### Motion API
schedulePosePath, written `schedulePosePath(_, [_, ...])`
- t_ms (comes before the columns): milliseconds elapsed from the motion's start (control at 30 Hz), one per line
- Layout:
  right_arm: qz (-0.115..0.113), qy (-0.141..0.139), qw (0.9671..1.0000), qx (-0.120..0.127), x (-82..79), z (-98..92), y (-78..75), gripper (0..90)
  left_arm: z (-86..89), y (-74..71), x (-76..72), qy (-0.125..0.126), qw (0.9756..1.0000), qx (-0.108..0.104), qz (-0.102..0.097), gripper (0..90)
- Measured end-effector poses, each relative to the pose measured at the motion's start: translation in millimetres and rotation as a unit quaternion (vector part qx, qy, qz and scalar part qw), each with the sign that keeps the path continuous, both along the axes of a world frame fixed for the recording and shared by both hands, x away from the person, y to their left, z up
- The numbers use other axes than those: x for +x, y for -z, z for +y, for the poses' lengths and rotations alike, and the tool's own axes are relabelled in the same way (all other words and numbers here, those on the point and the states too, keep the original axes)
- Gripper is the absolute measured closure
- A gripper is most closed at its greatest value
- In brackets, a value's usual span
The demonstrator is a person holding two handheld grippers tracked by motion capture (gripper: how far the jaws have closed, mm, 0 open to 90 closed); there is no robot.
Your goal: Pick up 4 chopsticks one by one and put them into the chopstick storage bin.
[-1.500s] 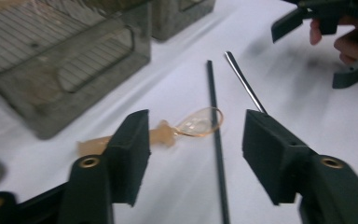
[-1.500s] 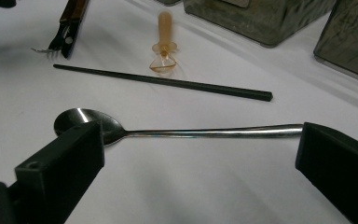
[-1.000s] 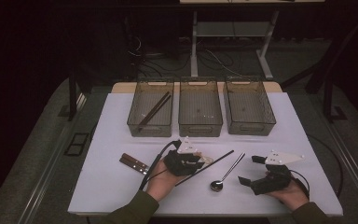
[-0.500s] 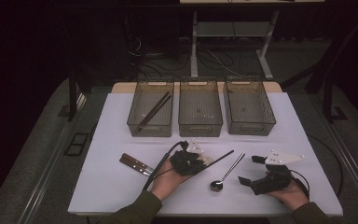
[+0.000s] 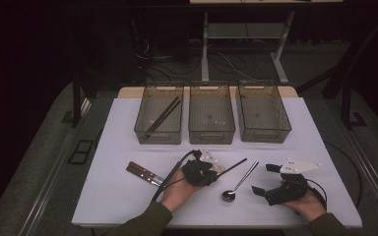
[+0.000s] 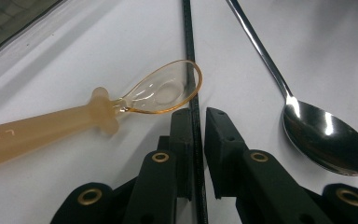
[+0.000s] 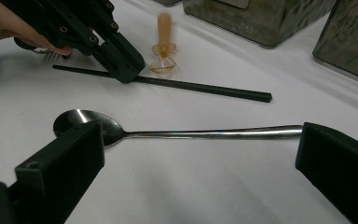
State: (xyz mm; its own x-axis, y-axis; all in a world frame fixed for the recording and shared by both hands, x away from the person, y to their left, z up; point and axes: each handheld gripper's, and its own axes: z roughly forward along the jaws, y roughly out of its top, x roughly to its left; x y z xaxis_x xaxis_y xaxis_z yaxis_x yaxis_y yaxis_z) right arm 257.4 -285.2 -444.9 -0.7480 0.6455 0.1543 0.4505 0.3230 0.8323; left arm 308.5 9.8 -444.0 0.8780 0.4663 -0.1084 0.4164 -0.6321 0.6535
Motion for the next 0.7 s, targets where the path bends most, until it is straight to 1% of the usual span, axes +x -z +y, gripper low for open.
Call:
schedulePosePath(100, [0.0, 0.0, 1.0, 0.0, 0.0, 0.0, 0.1, 1.2, -0.6, 0.7, -0.7, -0.002, 1.0, -0.001, -0.003, 81.8])
schedulePosePath(133, [0.0, -0.001, 1.0, -0.001, 0.1, 0.1, 0.1, 1.2, -0.6, 0.7, -0.3, 0.001, 1.0, 0.002, -0.01, 82.1])
schedulePosePath(167, [0.0, 0.0, 1.0, 0.0, -0.1, 0.2, 0.1, 1.2, -1.4, 0.9, -1.7, -0.003, 1.0, 0.001, -0.008, 82.3])
schedulePosePath(267, [0.0, 0.0, 1.0, -0.001, 0.0, 0.1, 0.0, 1.2, -1.4, 0.7, -2.0, -0.002, 0.9999, 0.006, -0.01, 83.1])
schedulePosePath(300, [0.0, 0.0, 1.0, -0.001, 0.0, 0.2, 0.1, 1.2, -1.8, 0.9, -2.3, -0.005, 0.9999, 0.004, -0.009, 83.8])
schedulePosePath(367, [0.0, -0.001, 1.0, -0.002, 0.1, 0.2, 0.1, 1.2, -1.5, 0.4, -2.1, -0.003, 0.9999, 0.008, -0.01, 84.7])
schedulePosePath(400, [0.0, -0.001, 1.0, -0.002, 0.1, 0.2, 0.2, 1.2, -2.1, 0.8, -2.8, -0.006, 0.9999, 0.004, -0.011, 85.1])
schedulePosePath(500, [0.0, -0.001, 1.0, -0.001, 0.1, 0.2, 0.1, 1.2, -2.5, 0.5, -3.3, -0.008, 0.9999, 0.005, -0.011, 85.4])
schedulePosePath(600, [-0.001, -0.001, 1.0, -0.002, 0.0, 0.2, -0.1, 1.2, -1.6, 0.0, -2.2, -0.004, 0.9999, 0.007, -0.013, 85.6])
schedulePosePath(700, [-0.001, -0.001, 1.0, 0.0, -0.1, 0.1, -0.3, 1.2, -1.5, -0.3, -2.2, -0.003, 1.0, 0.004, -0.007, 85.6])
